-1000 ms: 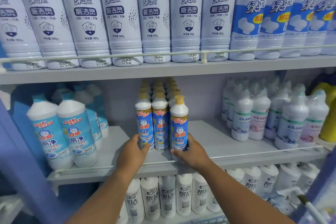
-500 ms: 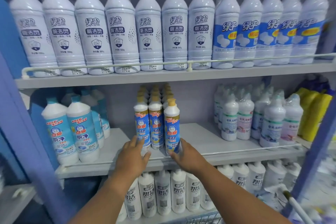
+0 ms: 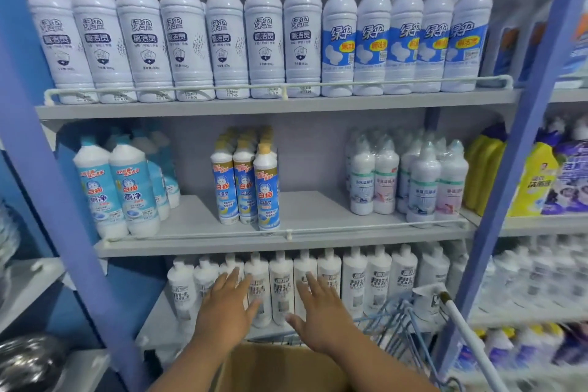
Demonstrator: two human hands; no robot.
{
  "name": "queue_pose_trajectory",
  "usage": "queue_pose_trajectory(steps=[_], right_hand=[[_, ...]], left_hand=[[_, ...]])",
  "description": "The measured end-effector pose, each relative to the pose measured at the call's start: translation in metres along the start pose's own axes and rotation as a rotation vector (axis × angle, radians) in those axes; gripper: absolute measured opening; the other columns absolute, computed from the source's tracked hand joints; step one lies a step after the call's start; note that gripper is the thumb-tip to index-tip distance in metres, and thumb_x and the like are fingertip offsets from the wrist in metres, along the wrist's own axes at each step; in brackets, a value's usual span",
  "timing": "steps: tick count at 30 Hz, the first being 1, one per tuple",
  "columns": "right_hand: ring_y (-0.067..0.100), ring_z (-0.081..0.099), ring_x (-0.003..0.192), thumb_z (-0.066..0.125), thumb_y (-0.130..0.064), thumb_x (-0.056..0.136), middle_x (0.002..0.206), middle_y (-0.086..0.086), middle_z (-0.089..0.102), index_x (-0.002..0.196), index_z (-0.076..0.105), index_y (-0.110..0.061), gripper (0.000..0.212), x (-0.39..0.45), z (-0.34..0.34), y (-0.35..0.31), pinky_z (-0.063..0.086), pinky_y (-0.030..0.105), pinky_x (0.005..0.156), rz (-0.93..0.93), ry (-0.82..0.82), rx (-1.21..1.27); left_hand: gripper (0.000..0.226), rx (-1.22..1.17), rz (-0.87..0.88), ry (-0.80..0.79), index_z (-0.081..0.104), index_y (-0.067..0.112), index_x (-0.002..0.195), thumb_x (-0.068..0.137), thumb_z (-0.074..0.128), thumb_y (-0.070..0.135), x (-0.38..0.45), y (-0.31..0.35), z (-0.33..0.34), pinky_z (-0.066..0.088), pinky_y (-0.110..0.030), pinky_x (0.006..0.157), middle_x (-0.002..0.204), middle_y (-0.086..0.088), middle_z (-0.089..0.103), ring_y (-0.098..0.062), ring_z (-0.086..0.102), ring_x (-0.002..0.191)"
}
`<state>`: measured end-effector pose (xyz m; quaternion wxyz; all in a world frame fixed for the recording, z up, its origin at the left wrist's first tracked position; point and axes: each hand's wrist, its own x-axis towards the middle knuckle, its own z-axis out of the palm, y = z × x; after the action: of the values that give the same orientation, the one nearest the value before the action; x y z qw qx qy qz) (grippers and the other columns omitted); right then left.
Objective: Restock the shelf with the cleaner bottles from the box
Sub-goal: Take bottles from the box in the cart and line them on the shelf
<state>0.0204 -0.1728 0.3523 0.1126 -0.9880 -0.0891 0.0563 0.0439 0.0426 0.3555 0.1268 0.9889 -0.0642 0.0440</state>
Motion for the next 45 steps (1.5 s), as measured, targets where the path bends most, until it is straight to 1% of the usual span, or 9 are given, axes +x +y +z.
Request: queue_pose_trajectory(steps=[4,12,15,19,25,31,36,40,45], right_hand=[[0.028,-0.012,0.155,0.032,-0.059,0.101,0.168,0.006,-0.013,0.162,0.002,-0.020,0.078,-0.030,0.041,0.021,0.001,0.046,0.125,0.029,-0.101,0.018],[0.028,-0.004,0.155,0.034,-0.060,0.100,0.169,0.008,-0.004,0.161,0.003,-0.016,0.082,-0.056,0.147,0.043,0.011,0.044,0.125,0.111,-0.292,0.099],[0.028,0.001,0.155,0.037,-0.059,0.099,0.169,0.010,0.001,0.161,0.007,-0.012,0.083,-0.057,0.186,0.050,0.012,0.043,0.125,0.163,-0.357,0.133],[0.028,0.003,0.155,0.035,-0.060,0.099,0.169,0.009,0.003,0.161,0.007,-0.014,0.082,-0.049,0.237,0.058,0.014,0.041,0.125,0.254,-0.470,0.213],[0.033,0.030,0.146,0.038,-0.061,0.098,0.161,0.012,0.028,0.157,0.021,-0.014,0.077,-0.036,0.299,0.053,0.033,0.046,0.115,0.474,-0.624,0.366],[0.026,0.045,0.137,0.028,-0.053,0.106,0.151,0.012,0.046,0.151,0.037,-0.011,0.062,-0.004,0.344,0.042,0.036,0.030,0.101,0.809,-0.787,0.747],[0.030,0.042,0.137,0.037,-0.046,0.107,0.151,0.012,0.045,0.148,0.043,-0.016,0.051,0.010,0.388,0.041,0.033,0.040,0.114,1.184,-0.786,1.170],[0.023,0.053,0.099,0.046,-0.044,0.104,0.129,0.013,0.058,0.141,0.051,-0.009,0.051,0.010,0.417,0.043,0.035,0.035,0.092,1.393,-0.715,1.380],[0.026,0.058,0.109,0.057,-0.054,0.095,0.108,0.006,0.068,0.125,0.064,-0.013,0.051,0.010,0.449,0.037,0.042,0.043,0.101,1.529,-0.627,1.554]], left_hand=[[0.069,-0.034,-0.054,-0.063,0.027,0.029,0.157,0.097,0.036,0.061,-0.040,0.009,0.041,0.020,-0.039,0.122,0.166,0.001,0.017,-0.023,0.014,0.152],[0.071,0.017,-0.135,-0.260,0.032,0.024,0.155,0.095,0.037,0.063,-0.080,-0.002,0.130,0.017,-0.037,0.123,0.164,-0.003,0.024,-0.023,0.011,0.153],[0.067,0.008,-0.179,-0.347,0.030,0.025,0.155,0.098,0.037,0.059,-0.088,-0.004,0.155,0.018,-0.031,0.120,0.163,0.001,0.026,-0.019,0.022,0.150],[0.060,0.014,-0.213,-0.434,0.043,0.026,0.147,0.097,0.039,0.058,-0.085,-0.011,0.199,0.038,-0.030,0.106,0.148,-0.001,0.051,-0.021,0.049,0.132],[0.057,-0.157,-0.425,-0.659,0.044,0.019,0.145,0.099,0.045,0.052,-0.079,-0.030,0.274,0.041,-0.028,0.102,0.145,-0.006,0.052,-0.019,0.051,0.128],[0.066,-0.335,-0.791,-0.802,0.042,0.011,0.146,0.099,0.043,0.057,-0.073,-0.049,0.344,0.040,-0.026,0.091,0.144,-0.010,0.053,-0.026,0.052,0.129],[0.065,-0.556,-1.114,-0.762,0.047,0.015,0.143,0.094,0.053,0.057,-0.082,-0.062,0.394,0.045,-0.038,0.103,0.135,-0.011,0.058,-0.029,0.056,0.121],[0.079,-0.743,-1.398,-0.798,0.041,0.015,0.146,0.087,0.056,0.066,-0.088,-0.073,0.422,0.043,-0.042,0.106,0.144,-0.015,0.050,-0.033,0.051,0.127],[0.076,-0.932,-1.501,-0.777,0.048,0.020,0.140,0.080,0.068,0.062,-0.092,-0.082,0.443,0.041,-0.048,0.108,0.137,-0.010,0.057,-0.031,0.054,0.125]])
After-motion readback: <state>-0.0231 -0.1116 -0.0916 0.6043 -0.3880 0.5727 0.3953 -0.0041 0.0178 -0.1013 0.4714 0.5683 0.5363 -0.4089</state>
